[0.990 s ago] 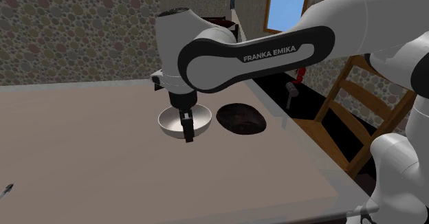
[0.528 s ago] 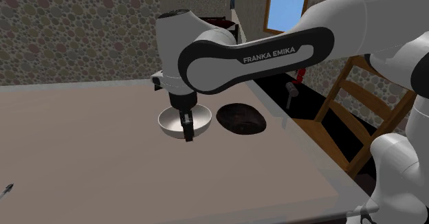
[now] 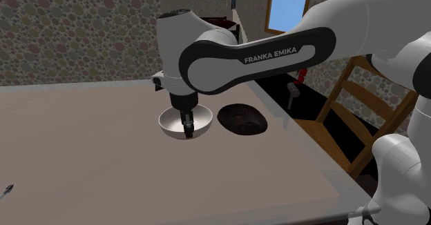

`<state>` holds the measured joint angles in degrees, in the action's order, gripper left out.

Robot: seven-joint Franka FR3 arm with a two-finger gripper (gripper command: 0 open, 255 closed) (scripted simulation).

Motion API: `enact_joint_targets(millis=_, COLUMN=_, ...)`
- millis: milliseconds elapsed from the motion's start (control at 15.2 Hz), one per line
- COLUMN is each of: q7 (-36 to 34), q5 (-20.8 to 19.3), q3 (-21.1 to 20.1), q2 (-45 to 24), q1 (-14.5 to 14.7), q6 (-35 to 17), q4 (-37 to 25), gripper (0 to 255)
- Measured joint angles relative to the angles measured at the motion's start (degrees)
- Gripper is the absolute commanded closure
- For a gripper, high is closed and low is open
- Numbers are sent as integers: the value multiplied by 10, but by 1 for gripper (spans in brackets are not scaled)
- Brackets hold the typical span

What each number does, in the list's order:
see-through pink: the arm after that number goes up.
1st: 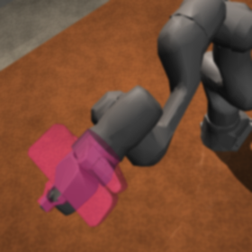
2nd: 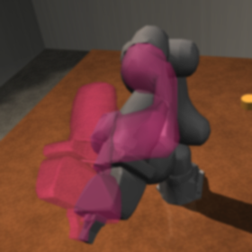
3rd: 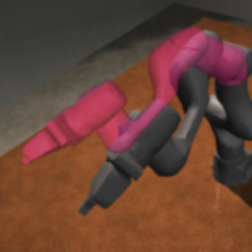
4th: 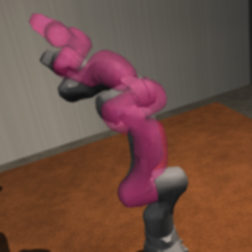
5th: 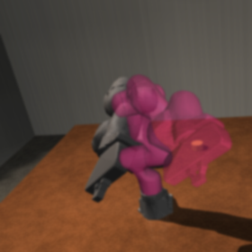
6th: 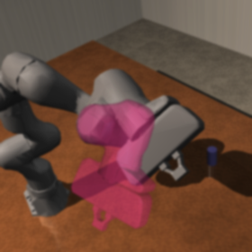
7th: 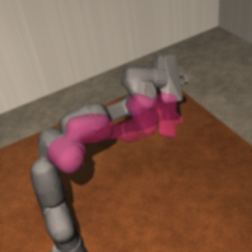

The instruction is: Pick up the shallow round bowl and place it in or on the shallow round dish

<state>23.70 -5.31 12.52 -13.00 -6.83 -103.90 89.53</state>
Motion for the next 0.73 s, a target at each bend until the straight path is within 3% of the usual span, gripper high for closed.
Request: enact_joint_targets(millis=726, q7=9, q5=3, q3=1, q2=-6, q1=-2, q6=71, q4=-76, gripper=255)
